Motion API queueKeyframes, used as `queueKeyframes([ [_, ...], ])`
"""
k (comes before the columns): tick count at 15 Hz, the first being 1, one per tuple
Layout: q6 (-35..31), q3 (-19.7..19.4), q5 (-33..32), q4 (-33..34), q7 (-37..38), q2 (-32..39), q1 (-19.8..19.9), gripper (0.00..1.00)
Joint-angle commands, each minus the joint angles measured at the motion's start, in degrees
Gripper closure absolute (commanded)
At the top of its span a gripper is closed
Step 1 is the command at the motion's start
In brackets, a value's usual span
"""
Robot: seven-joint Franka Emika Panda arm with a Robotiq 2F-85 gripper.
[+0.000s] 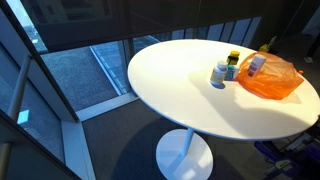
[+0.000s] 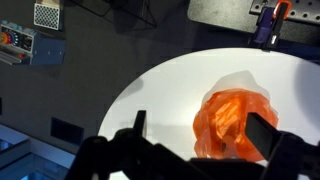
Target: Put the black and yellow bottle in the orange plastic bag
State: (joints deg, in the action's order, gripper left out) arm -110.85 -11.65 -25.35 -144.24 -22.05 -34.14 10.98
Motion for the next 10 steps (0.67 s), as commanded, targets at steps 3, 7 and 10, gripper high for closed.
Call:
queueKeyframes([
  [3,0.26,-0.45,-0.24,0.12,0.23,-0.05,-0.59,0.0],
  [7,0.37,-0.07,1.39,2.34,1.26,1.98,-1.49,0.0],
  [10,0.1,0.23,3.49,3.88,1.5,3.91,-3.12,0.0],
])
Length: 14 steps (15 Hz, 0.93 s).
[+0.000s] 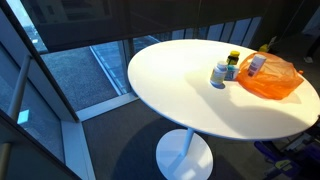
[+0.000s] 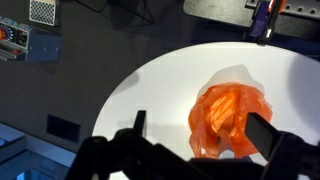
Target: Put the black and yellow bottle in the orange plastic bag
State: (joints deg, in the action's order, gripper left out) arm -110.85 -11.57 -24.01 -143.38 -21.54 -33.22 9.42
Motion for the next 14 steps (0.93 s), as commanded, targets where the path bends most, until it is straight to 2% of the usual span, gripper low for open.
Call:
queueKeyframes([
  [1,-0.15,0.11,2.98,3.5,0.8,3.6,-2.16,0.0],
  [8,-5.6,1.0,9.82,8.44,1.89,12.41,-5.25,0.0],
  [14,-9.49,2.9,16.17,13.79,5.55,21.65,-6.14,0.0],
])
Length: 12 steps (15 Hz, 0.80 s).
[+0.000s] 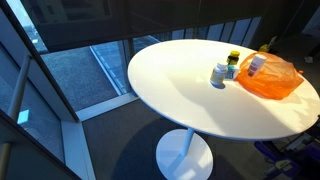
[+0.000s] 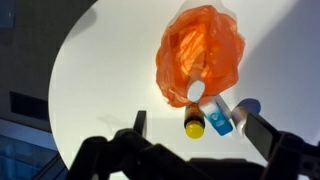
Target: Put the black and yellow bottle in the orange plastic bag
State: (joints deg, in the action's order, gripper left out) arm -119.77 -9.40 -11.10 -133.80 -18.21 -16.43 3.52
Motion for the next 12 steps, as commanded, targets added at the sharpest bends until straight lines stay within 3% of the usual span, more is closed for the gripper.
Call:
queueKeyframes([
  [1,-0.76,0.99,4.39,5.01,2.74,6.13,-0.24,0.0],
  [12,-1.72,2.18,5.05,5.96,3.23,8.86,0.34,0.0],
])
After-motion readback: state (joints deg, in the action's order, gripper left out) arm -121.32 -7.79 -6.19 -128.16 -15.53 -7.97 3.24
